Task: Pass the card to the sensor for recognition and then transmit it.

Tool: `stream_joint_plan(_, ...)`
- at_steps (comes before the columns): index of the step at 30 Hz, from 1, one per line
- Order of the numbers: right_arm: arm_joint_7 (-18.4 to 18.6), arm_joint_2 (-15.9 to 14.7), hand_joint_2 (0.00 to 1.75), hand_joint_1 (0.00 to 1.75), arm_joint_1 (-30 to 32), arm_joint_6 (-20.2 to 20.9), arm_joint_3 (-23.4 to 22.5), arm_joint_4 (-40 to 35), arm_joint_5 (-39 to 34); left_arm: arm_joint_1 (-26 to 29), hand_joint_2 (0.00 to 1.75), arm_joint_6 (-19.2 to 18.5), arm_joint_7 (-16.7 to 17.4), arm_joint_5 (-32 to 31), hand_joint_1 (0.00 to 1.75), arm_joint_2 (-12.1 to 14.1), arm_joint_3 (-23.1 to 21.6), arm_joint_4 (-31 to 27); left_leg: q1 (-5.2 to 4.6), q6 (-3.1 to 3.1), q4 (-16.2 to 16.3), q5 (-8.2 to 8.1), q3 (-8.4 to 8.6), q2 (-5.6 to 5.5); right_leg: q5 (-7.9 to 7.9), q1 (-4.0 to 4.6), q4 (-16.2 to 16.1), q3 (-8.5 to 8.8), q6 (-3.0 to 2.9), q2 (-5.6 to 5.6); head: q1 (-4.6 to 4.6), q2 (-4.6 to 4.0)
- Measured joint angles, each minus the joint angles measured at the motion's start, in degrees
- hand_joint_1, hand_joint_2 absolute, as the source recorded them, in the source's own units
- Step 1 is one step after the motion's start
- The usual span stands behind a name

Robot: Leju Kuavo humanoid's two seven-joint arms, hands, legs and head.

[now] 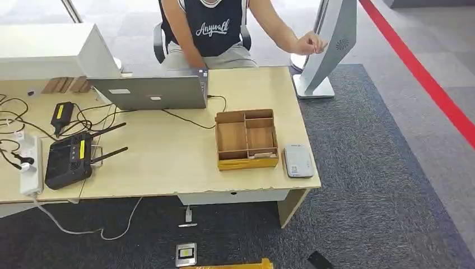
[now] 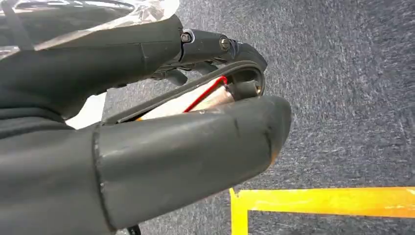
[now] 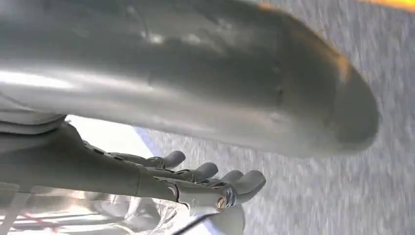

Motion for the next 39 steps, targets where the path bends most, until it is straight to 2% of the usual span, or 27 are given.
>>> stream_joint_plan(1,0.13,-0.62,1.75,0.00,-0.63,0.05,0.00,0.00,0.00,0.01,0.00,0.02,0.00,0.00,0.00,0.00,0.00,0.00,0.00,0.00,0.00,0.00,0.02,0.00,0.00,0.00,-0.01,0.03,0.00,0.00,0.00,0.00)
stream_joint_plan(5,1.27,-2.32,1.75,0.00,-2.23,-3.28,0.11,-0.18,1.71,0.03,0.00,-0.17,-0.09,-0.33,0.00,0.00,-0.02,0.00,-0.04,0.00,0.00,0.00,0.02,-0.03,0.02,-0.03,0.01,0.06,0.03,-0.01,-0.07,0.00)
stream_joint_plan(8,2.56,-6.43,1.75,0.00,-6.24,-4.24,0.33,-0.33,4.00,-0.03,0.00,-1.07,-0.63,-0.61,0.00,0.07,-0.04,0.00,-0.07,0.01,0.01,0.01,0.06,0.00,0.04,-0.05,0.02,0.07,0.04,0.01,-0.11,0.00)
stream_joint_plan(18,7.52,-15.57,1.75,0.00,-15.67,-0.40,2.32,-3.17,11.84,-0.01,0.00,-2.05,-0.94,-0.72,0.00,0.09,-0.09,0.00,-0.09,0.07,0.03,0.04,0.07,-0.02,0.08,-0.09,0.04,0.13,0.10,-0.02,-0.04,0.00)
stream_joint_plan(22,11.89,-18.41,1.75,0.00,-19.24,0.90,3.87,-4.81,15.72,-0.05,0.00,-2.03,0.16,-0.48,0.00,0.11,-0.09,0.00,-0.11,0.07,0.04,0.05,0.05,-0.04,0.07,-0.11,0.06,0.08,0.10,-0.02,0.00,0.00)
stream_joint_plan(26,16.46,-21.73,1.75,0.00,-23.47,0.28,5.16,-6.97,20.42,-0.03,0.00,-2.30,0.33,-0.48,0.00,0.15,-0.11,0.00,-0.13,0.08,0.04,0.06,0.01,-0.06,0.09,-0.15,0.07,0.10,0.13,-0.03,-0.04,0.00)
stream_joint_plan(29,17.03,-24.30,1.75,0.00,-27.10,-0.07,5.57,-9.40,24.80,-0.02,0.00,-2.40,0.15,-0.50,0.00,0.22,-0.13,0.00,-0.14,0.09,0.05,0.06,0.01,-0.06,0.12,-0.15,0.09,0.09,0.14,-0.03,0.02,0.00)
stream_joint_plan(33,17.09,-26.31,1.75,0.00,-30.60,4.50,4.13,-14.49,34.09,-0.08,0.00,-2.43,-0.04,-0.50,0.00,0.24,-0.15,0.00,-0.13,0.09,0.06,0.07,0.07,-0.05,0.12,-0.14,0.09,0.07,0.14,-0.03,0.02,0.00)
stream_joint_plan(39,17.12,-27.59,1.75,0.00,-32.12,5.16,2.14,-19.06,36.28,-0.10,0.00,-2.47,-0.06,-0.50,0.00,0.22,-0.17,0.00,-0.10,0.09,0.06,0.07,0.02,-0.18,0.09,-0.10,0.10,0.11,0.14,-0.16,0.02,0.00)
